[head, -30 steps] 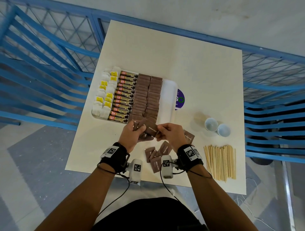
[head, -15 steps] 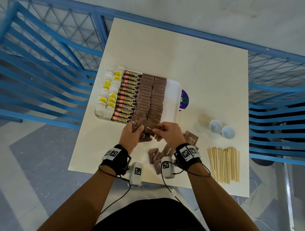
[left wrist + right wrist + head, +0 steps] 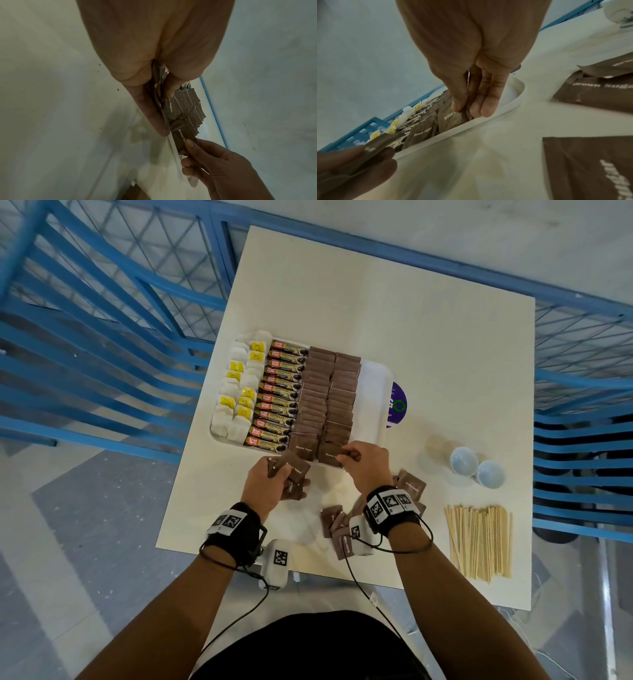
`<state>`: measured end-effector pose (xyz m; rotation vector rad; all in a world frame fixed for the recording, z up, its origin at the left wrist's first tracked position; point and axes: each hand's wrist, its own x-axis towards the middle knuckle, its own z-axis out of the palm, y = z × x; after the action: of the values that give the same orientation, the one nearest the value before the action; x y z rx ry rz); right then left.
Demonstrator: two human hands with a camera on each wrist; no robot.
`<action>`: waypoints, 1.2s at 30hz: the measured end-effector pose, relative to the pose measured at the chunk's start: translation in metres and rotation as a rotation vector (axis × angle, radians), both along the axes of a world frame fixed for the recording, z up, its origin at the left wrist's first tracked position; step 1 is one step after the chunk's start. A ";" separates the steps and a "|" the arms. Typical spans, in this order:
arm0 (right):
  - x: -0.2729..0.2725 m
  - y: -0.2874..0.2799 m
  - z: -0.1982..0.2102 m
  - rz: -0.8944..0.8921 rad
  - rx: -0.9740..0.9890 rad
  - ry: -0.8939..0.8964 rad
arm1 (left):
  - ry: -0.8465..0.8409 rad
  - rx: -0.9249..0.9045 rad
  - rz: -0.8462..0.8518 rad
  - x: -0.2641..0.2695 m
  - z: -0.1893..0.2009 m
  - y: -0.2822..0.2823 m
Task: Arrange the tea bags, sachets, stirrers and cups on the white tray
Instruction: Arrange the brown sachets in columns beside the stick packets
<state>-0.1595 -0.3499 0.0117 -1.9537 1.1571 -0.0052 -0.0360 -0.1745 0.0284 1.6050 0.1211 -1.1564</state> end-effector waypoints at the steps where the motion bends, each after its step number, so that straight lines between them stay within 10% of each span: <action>1: 0.001 0.000 0.000 0.004 -0.008 0.004 | 0.003 -0.002 -0.002 0.000 0.000 0.000; 24: 0.007 0.004 0.015 -0.137 -0.092 0.023 | 0.001 -0.035 -0.033 0.006 0.005 0.001; 36: 0.017 0.038 0.016 0.144 0.071 -0.102 | -0.017 -0.072 -0.062 0.005 0.012 -0.001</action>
<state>-0.1421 -0.3116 0.0282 -1.9460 0.9368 0.0122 -0.0312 -0.1759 0.0401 1.5635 0.0183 -1.1817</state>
